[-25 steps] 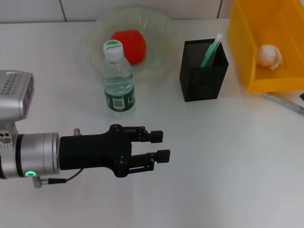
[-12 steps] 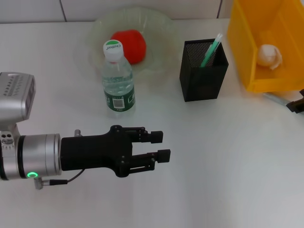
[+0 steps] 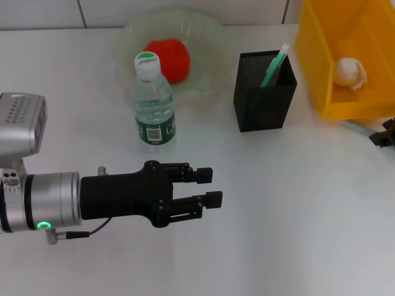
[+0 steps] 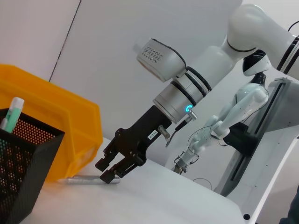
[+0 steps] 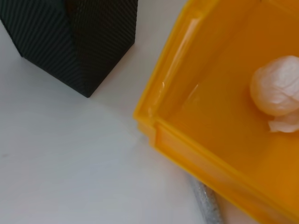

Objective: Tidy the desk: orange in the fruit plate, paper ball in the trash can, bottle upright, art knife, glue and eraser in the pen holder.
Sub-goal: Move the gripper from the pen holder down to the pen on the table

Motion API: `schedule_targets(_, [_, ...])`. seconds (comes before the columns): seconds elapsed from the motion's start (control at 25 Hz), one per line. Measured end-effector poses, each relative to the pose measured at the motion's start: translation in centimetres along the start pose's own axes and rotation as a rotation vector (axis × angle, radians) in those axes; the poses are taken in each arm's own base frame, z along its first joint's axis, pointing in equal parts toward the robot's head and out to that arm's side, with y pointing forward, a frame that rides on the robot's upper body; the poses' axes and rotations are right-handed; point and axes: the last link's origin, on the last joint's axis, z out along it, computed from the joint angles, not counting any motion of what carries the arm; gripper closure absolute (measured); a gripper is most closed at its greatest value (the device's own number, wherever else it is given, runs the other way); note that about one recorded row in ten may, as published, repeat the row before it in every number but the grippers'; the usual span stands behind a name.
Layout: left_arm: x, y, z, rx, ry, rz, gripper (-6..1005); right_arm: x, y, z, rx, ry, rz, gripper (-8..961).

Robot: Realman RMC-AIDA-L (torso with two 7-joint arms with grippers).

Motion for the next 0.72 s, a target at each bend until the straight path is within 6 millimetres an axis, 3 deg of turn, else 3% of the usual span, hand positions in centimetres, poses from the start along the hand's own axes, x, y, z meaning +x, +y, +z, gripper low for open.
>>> schedule_targets(0.72, [-0.2,0.0,0.1,0.0,-0.003,-0.009,422,0.4,-0.2,1.4,0.009,0.012,-0.004,616])
